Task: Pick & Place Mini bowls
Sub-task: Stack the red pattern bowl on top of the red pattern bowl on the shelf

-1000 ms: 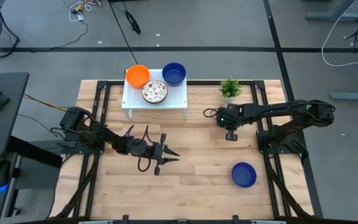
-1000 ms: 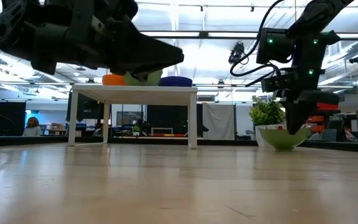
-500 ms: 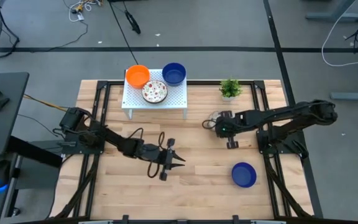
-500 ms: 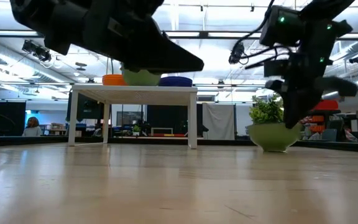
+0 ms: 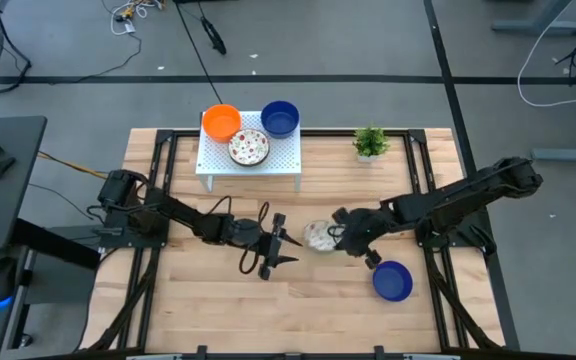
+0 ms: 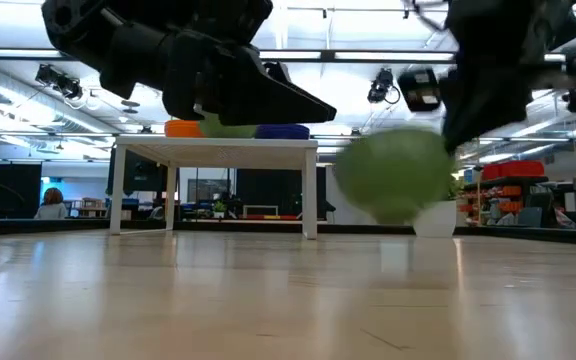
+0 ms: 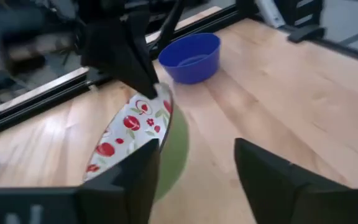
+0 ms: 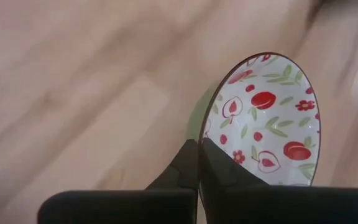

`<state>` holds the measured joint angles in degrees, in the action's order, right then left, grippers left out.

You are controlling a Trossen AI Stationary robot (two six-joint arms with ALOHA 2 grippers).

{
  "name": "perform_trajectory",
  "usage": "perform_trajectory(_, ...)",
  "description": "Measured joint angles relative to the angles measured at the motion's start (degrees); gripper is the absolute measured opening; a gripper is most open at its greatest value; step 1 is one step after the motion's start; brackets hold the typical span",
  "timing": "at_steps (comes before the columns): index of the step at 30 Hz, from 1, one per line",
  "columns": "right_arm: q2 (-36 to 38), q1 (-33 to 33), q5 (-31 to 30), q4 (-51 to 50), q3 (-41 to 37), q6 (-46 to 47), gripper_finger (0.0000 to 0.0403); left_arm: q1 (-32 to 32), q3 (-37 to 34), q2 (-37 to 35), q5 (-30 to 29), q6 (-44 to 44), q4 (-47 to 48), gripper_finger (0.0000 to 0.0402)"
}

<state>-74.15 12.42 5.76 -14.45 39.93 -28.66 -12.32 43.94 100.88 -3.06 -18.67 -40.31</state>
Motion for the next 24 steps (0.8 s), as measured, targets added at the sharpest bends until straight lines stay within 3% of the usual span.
perform_trajectory(5,-0.1,1.9,-0.4,6.3,0.0,-4.3,0.0001,1.3,1.5,0.0,2.9,-0.2,3.3,0.0257)
perform_trajectory(11,-2.0,2.1,-0.3,8.7,0.1,-6.3,0.0001,2.1,6.9,0.4,3.6,-3.3,10.8,0.0250)
perform_trajectory(14,-2.5,2.1,-0.3,8.7,0.1,-6.6,0.0001,3.0,10.1,0.5,8.1,-3.4,19.6,0.0231)
perform_trajectory(17,-2.5,2.1,-0.3,8.8,0.1,-6.7,0.0001,3.7,12.3,0.5,8.7,-3.2,26.4,0.0199)
perform_trajectory(24,-2.5,2.1,-0.2,9.0,0.1,-7.3,0.0000,3.8,13.0,0.5,9.5,-4.6,27.3,0.0100)
